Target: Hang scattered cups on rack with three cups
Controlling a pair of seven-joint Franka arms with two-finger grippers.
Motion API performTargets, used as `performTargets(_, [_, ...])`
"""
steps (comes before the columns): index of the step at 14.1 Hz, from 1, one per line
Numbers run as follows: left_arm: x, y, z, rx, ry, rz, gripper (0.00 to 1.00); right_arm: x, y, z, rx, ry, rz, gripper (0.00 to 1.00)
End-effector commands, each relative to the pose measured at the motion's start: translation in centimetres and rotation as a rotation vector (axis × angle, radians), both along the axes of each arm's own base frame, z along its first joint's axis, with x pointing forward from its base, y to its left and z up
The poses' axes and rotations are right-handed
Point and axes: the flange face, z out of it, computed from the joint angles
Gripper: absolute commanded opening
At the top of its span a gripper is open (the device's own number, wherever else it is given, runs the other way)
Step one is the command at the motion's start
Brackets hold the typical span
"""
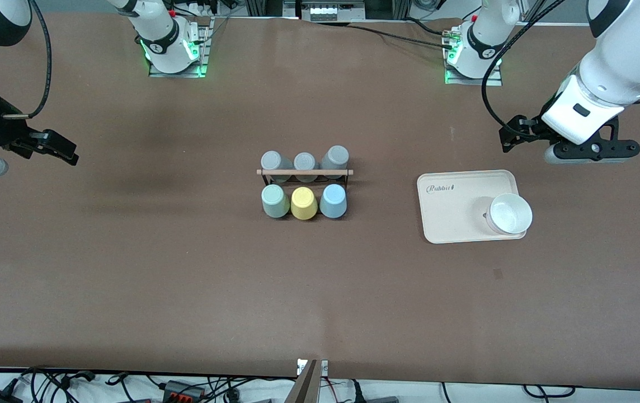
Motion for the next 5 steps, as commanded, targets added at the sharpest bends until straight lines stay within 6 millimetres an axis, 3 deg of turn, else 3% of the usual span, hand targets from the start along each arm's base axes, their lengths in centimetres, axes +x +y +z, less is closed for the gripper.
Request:
performTargets(1, [-0.08,0.03,0.57,-0.020,0.003,-0.014,1.00,0.21,0.31,1.28,-0.004,-0.004,0.017,1.00])
performTargets(5, [-0.07,0.03,0.64,-0.020,0.002,-0.016,1.00,0.08,-0.04,1.29,-0.003,0.009,0.021,1.00])
